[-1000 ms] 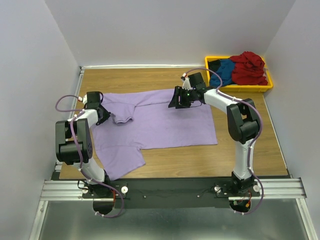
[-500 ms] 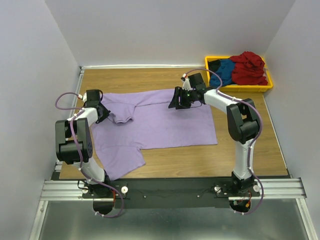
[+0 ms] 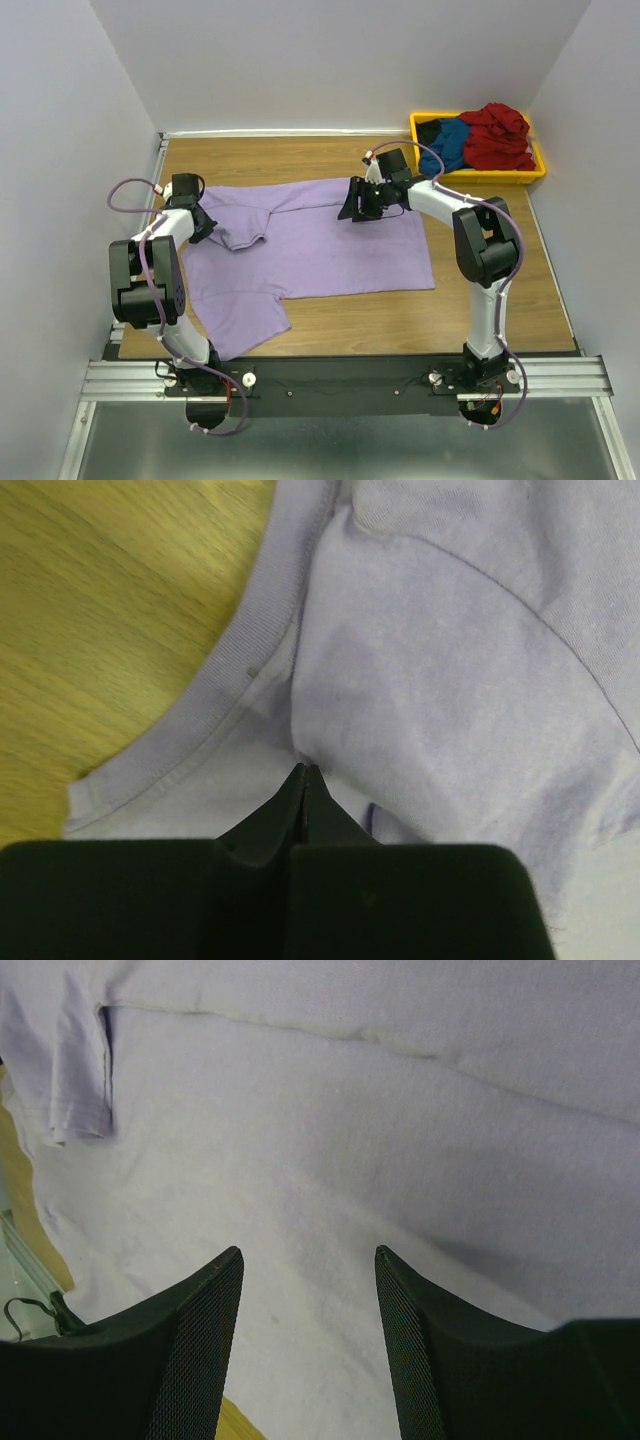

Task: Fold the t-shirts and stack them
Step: Fold the tshirt

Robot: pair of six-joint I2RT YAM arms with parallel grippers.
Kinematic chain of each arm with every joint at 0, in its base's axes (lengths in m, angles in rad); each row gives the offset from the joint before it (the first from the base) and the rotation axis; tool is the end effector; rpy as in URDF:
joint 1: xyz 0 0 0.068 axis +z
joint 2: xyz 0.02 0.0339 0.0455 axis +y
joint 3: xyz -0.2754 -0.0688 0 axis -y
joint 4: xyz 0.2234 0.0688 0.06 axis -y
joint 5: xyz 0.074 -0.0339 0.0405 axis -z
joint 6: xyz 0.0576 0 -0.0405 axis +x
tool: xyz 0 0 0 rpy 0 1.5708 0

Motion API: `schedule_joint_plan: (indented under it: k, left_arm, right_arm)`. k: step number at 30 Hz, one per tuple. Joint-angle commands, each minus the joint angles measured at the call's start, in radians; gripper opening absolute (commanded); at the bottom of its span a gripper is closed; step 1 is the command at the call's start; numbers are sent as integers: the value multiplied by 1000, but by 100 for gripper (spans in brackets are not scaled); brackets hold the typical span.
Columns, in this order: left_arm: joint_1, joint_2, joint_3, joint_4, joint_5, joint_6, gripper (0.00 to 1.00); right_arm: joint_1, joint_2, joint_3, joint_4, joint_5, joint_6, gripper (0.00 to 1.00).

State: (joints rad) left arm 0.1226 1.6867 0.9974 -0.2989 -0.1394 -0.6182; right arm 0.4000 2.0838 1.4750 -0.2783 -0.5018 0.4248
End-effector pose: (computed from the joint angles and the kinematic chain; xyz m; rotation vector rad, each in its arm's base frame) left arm 0.3310 0.0489 0.1818 -0.9705 2.3521 -0.0149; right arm 0.4050 0.2013 0.1784 -0.2006 2.5487 0.9609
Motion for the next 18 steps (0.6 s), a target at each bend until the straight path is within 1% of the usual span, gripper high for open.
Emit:
schedule_joint_plan:
  k: [1,9,15,16,18]
  left_arm:
    - [6,-10,58,-75,-103,51,0]
    - [6,42,153,-144,-181,109,0]
    - [5,64,161,-169,-242,143,0]
    - [5,61,156,-164,-244,143,1]
    - [3,53,144,-155,-241,143,8]
  right_arm:
    - [0,-4,-16,4,8,-21,63]
    - [0,5,13,2,-6,-17,63]
    - [0,16,22,4,-23,-3,63]
    - [2,15,19,4,-20,-3,63]
    - [2,12,8,4,-18,0,63]
